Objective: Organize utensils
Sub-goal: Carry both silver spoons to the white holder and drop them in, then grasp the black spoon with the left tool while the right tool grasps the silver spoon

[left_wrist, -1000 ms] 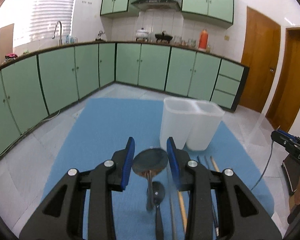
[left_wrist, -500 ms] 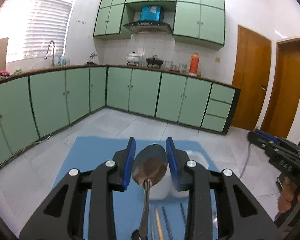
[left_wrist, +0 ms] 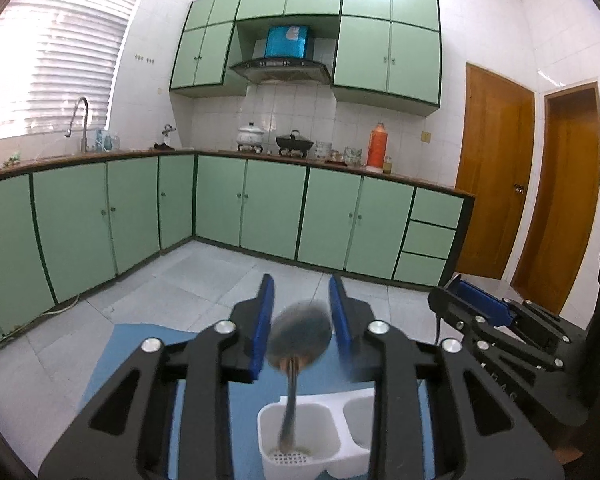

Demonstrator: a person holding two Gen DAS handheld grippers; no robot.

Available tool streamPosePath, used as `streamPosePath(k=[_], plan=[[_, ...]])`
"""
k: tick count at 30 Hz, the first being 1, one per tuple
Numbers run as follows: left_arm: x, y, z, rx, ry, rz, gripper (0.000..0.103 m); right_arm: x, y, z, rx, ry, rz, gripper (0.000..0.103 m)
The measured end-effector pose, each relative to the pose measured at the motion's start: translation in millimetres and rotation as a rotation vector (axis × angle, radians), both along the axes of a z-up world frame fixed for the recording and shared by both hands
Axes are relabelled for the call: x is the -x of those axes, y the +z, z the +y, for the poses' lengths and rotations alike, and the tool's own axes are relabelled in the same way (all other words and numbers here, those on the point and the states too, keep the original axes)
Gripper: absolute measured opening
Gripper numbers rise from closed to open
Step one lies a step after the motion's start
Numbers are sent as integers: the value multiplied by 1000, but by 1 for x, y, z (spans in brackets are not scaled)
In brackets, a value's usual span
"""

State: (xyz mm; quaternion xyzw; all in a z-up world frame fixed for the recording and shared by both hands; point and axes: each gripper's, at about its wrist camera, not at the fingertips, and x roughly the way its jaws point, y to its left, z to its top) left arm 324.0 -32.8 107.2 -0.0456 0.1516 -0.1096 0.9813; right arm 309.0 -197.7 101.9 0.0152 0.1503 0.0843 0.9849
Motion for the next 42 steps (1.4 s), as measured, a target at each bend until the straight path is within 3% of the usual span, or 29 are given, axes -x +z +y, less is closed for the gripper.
streamPosePath(k=[10,14,20,25,31,42], plan=[[-33,-66,15,7,-6,149,26,-29,-70,2,-18,29,146,28],[-31,-70,20,5,-7,152,30,-30,-83,3,-21,38,177,29],[-25,-68,29,14,5,145,45,-22,-82,-4,-41,26,172,43],[-3,-62,41,15,18,130,66,-1,-73,-13,-48,0,149,52],[33,-66,50,-28,22,148,84,46,-81,-20,-5,-28,148,62],[90,-117,58,-125,25,316,88,103,-127,-36,7,-66,276,63]])
